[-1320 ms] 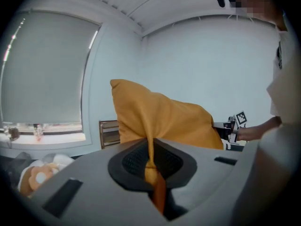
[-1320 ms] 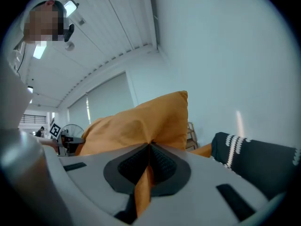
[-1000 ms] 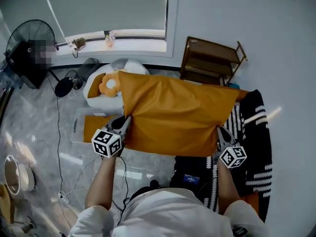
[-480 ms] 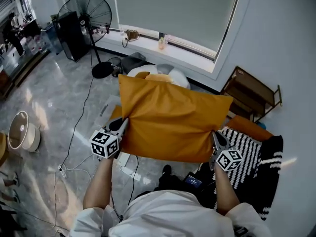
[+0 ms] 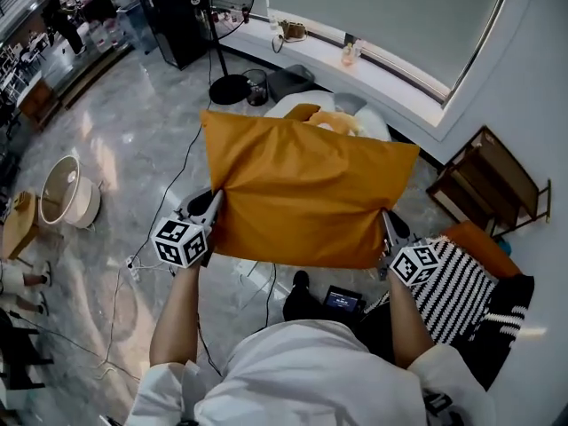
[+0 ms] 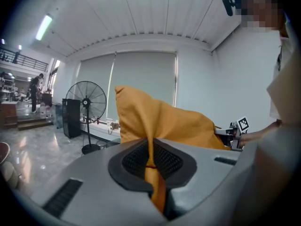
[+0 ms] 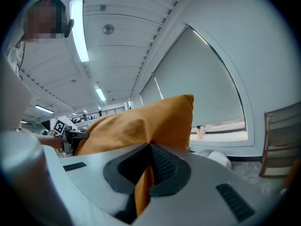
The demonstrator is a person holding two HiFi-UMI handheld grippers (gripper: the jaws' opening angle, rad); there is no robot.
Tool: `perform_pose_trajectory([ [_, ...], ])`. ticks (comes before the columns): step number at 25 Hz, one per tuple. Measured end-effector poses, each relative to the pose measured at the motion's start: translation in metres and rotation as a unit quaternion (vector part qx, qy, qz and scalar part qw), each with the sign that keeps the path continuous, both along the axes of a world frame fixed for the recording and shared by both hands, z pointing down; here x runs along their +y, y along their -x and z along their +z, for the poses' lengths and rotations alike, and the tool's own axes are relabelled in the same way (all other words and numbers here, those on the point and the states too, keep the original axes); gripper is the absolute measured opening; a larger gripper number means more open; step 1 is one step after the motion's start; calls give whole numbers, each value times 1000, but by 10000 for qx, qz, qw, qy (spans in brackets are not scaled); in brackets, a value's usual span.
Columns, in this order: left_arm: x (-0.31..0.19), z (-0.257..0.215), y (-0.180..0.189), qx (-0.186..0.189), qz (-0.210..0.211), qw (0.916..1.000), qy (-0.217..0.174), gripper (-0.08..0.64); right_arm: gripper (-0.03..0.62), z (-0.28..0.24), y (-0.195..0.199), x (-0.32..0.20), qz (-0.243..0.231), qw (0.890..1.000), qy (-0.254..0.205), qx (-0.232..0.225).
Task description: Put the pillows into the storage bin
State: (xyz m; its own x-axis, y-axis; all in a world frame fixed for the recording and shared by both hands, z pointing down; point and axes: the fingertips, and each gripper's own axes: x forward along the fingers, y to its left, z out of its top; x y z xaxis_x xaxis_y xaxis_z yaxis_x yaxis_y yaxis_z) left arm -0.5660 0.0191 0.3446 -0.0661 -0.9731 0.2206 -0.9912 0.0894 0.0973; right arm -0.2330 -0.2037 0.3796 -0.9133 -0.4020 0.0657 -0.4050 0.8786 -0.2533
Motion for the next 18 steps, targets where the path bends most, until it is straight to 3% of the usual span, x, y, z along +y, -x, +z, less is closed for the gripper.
perform_pose_trajectory([
  [7, -33, 5, 65, 64, -342, 9993, 167, 23, 32, 11, 81, -53, -287, 9993, 188, -121],
  [18, -75, 27, 137, 145, -527, 9970, 554, 23, 32, 40, 159, -102, -525, 9968, 586, -164],
])
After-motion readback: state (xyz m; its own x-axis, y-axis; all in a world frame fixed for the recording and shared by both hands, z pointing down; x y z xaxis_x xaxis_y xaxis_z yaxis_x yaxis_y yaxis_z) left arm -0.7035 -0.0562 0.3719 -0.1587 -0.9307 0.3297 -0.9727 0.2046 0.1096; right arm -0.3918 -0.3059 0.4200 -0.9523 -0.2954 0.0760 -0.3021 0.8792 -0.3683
